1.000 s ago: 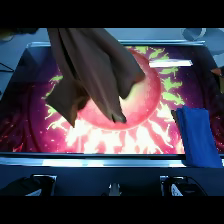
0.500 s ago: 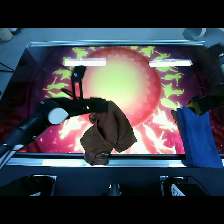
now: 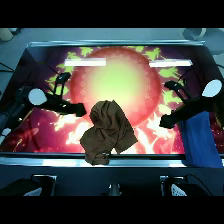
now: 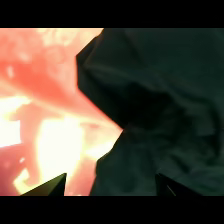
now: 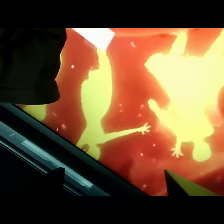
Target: Fold the shirts.
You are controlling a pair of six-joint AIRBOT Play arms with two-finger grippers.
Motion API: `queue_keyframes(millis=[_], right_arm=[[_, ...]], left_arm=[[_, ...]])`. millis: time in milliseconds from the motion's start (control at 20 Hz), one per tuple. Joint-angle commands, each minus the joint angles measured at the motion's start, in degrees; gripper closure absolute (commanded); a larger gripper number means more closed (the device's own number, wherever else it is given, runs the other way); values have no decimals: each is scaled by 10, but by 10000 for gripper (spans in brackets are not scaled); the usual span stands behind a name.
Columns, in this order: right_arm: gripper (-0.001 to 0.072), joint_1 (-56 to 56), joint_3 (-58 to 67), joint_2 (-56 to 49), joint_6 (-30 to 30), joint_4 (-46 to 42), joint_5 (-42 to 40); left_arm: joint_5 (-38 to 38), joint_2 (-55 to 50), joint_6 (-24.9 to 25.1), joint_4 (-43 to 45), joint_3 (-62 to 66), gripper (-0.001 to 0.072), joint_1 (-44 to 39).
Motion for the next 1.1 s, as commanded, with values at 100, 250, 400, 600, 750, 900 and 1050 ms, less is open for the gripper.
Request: queue_keyframes(millis=[100, 250, 400, 600, 750, 900, 1050], right_arm=[[38, 0, -141, -5, -30, 115, -79], [38, 0, -174, -25, -34, 146, -96], [38, 0, -179, -64, -49, 176, -97], [35, 0, -179, -103, -57, 217, -122], [35, 39, -179, -130, -58, 223, -146], [19, 99, -179, -151, -59, 229, -199], [47, 131, -179, -168, -22, 231, -236]], left_arm=[[-45, 15, 66, -67, -156, 99, 70], [49, -5, 85, -173, -230, 98, 39], [93, -37, 93, -181, -240, 98, 1], [148, -58, 93, -210, -240, 111, -25], [158, -62, 94, -222, -238, 672, -25], [134, -53, 138, -221, -219, 683, -24], [134, -23, 139, -221, -200, 684, -24]])
